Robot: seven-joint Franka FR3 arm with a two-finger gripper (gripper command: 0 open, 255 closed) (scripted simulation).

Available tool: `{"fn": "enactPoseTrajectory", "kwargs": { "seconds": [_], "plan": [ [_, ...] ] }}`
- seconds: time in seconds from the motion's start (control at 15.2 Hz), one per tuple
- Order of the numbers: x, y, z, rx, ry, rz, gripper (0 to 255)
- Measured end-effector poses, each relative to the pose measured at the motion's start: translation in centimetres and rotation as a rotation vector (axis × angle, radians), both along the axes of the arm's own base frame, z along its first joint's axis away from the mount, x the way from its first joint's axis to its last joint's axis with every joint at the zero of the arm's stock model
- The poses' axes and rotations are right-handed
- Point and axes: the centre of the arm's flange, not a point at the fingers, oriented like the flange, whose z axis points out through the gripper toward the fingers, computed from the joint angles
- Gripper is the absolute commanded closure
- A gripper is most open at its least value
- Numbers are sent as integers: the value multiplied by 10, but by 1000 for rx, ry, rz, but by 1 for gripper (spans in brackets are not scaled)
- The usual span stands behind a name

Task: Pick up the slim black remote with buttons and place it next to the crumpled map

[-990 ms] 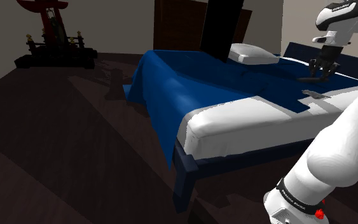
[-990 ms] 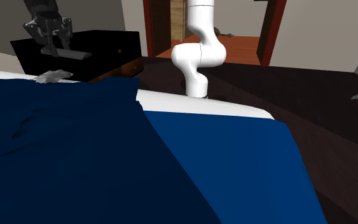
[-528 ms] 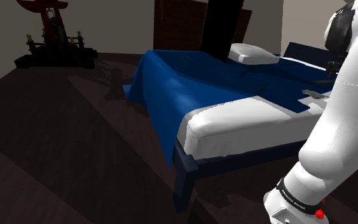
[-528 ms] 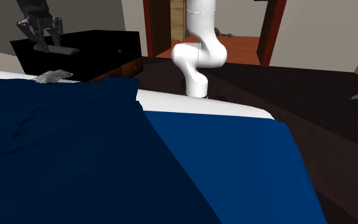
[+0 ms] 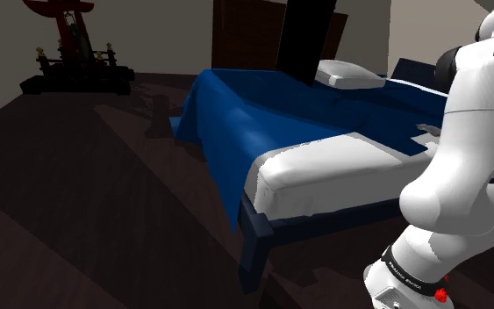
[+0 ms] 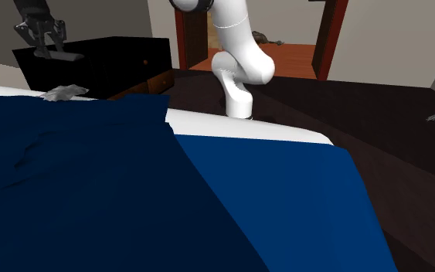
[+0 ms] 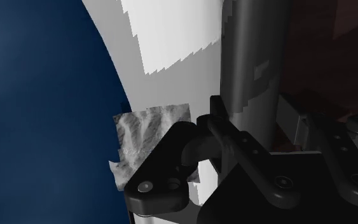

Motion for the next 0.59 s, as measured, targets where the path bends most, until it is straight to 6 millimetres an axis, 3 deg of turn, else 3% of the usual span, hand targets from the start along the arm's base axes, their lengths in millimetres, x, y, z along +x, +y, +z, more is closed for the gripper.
{"fn": "enactPoseTrajectory", "kwargs": {
  "seconds": [0.2, 0.59],
  "plan": [
    [-31, -27, -5, 0, 0, 0, 255],
    [-35, -30, -34, 1, -2, 1, 255]
  ]
}}
